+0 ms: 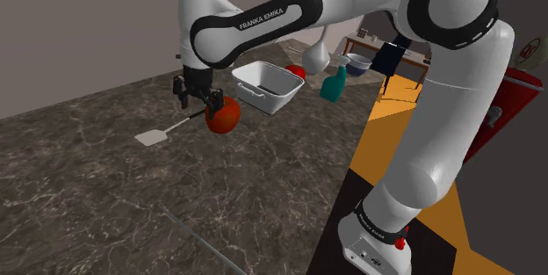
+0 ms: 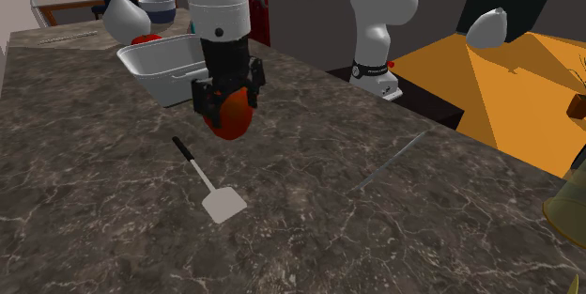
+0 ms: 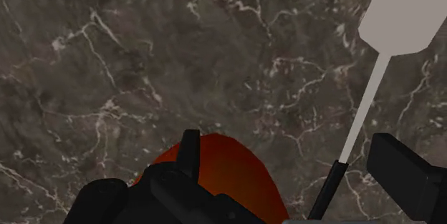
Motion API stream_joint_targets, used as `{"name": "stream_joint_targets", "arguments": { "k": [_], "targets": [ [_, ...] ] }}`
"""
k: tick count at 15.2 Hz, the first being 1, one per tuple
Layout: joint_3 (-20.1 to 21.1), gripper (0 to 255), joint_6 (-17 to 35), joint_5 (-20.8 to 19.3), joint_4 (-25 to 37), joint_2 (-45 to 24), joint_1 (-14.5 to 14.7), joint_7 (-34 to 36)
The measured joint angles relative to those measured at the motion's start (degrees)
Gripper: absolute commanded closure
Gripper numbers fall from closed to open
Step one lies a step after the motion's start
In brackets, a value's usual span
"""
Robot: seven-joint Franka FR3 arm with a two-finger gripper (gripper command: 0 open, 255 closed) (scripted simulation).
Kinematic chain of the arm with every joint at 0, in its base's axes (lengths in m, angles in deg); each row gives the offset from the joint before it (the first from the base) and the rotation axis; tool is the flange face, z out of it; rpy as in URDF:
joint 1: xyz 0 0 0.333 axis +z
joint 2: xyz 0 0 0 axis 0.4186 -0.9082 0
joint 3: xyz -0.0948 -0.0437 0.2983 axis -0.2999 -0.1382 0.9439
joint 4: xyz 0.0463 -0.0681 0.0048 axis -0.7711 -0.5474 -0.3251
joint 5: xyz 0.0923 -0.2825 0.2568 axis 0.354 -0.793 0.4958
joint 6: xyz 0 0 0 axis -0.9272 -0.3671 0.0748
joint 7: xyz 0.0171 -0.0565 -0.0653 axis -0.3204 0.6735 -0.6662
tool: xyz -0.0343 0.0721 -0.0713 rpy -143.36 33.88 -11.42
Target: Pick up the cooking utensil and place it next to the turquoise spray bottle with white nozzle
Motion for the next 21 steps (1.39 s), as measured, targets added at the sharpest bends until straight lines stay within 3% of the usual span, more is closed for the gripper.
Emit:
{"name": "stream_joint_targets", "arguments": {
  "k": [3,9,21],
  "targets": [
    [-2.4,0,-1.3,-4.5,8.1,-7.8,3.2,6.6],
    [-6.7,0,-3.9,-8.9,21.6,-19.4,7.8,14.3],
    [-7.9,0,-0.2,-10.4,20.9,-22.5,8.3,15.5]
  ]
}}
